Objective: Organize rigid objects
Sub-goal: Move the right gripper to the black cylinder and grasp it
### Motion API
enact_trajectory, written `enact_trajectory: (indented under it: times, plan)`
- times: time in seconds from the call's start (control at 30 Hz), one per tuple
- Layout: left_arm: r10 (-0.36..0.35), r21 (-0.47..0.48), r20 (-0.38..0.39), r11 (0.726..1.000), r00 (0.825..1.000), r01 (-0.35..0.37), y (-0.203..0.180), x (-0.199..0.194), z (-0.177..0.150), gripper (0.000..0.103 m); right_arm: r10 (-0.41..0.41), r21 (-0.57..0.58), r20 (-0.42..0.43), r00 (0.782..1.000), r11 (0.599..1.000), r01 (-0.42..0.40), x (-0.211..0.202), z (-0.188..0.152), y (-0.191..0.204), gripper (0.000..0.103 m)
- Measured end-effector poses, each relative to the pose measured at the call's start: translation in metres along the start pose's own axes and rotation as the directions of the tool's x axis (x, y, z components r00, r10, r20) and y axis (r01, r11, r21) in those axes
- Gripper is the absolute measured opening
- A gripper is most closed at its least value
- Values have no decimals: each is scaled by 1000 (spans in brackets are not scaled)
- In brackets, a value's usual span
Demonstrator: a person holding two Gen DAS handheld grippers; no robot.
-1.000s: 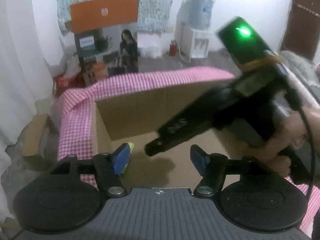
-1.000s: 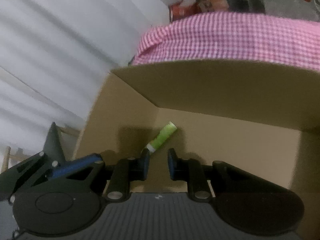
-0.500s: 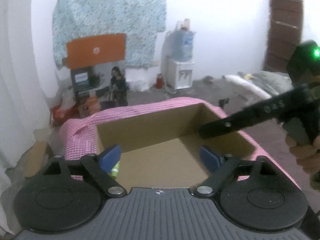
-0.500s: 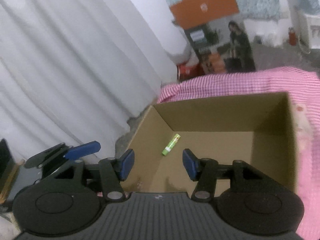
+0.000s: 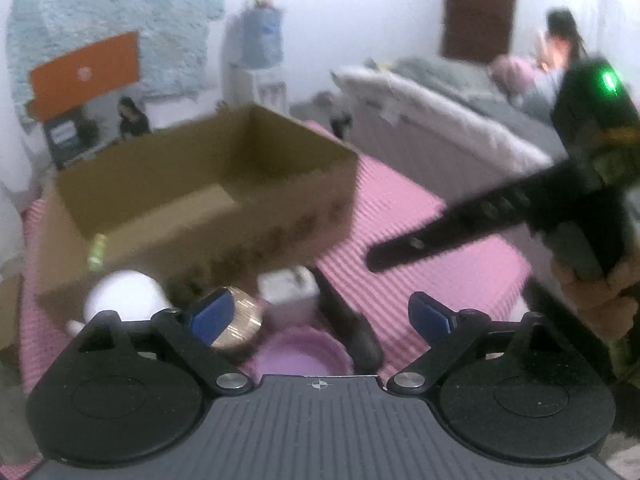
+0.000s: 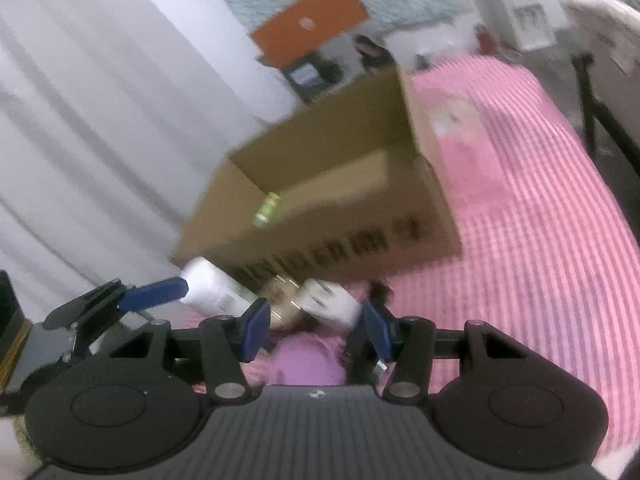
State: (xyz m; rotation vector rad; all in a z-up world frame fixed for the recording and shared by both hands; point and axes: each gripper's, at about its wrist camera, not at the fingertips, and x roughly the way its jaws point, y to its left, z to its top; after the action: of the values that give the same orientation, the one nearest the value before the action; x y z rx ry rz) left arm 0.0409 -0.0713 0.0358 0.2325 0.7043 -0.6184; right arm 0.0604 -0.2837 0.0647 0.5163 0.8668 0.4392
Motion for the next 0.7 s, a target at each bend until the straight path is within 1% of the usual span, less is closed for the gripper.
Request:
enact_trajectory:
  times: [0.03, 0.07, 0.1, 0.13, 0.17, 0.23, 0.27, 0.37, 0.43, 0.5, 0.6, 0.7]
  plan:
    - [5, 21, -16, 1000, 1000, -5, -6, 7, -3, 91, -12, 15, -1, 1000, 1000, 12, 3, -4, -5, 54]
    - [12, 37, -26, 999, 1000, -11, -11, 13, -5, 85, -15, 31, -7, 1000, 999, 15, 7, -6, -9, 52]
    - [18, 46, -35, 999, 999, -16, -15, 17, -8, 83, -14, 42, -16, 1000, 999, 14, 10, -10, -13, 50]
    - [20, 47, -51, 999, 999, -18, -17, 24, -9, 78, -9, 54, -27, 1000, 998, 10, 16, -10, -17, 49]
    - [21, 38, -66, 999, 998, -18, -17, 31, -8, 74, -6, 59, -35, 999, 998, 8, 19, -13, -18, 47]
    - [23, 14, -81, 1000, 996, -22, -13, 39, -6, 69, -2, 69, -58, 998, 998, 6, 29, -13, -22, 45]
    - [25, 0, -90, 1000, 996, -25, -12, 43, -6, 64, 4, 73, -66, 998, 997, 1, 32, -14, -26, 44]
    - [22, -35, -114, 999, 993, -26, -7, 52, -4, 57, 27, 104, -97, 995, 994, -17, 46, -11, -34, 36]
    - [14, -48, -124, 999, 992, -20, -5, 56, -4, 54, 34, 120, -113, 993, 993, -20, 55, -9, -41, 34]
    - [9, -60, -141, 998, 990, -17, -3, 61, -3, 49, 41, 129, -132, 990, 991, -23, 64, -6, -43, 31]
    - [11, -70, -157, 997, 988, -22, -4, 65, -3, 45, 52, 132, -161, 986, 991, -31, 72, -2, -45, 30]
    - [1, -86, -170, 996, 985, -15, -2, 68, 0, 38, 71, 131, -187, 980, 990, -47, 82, 2, -46, 28]
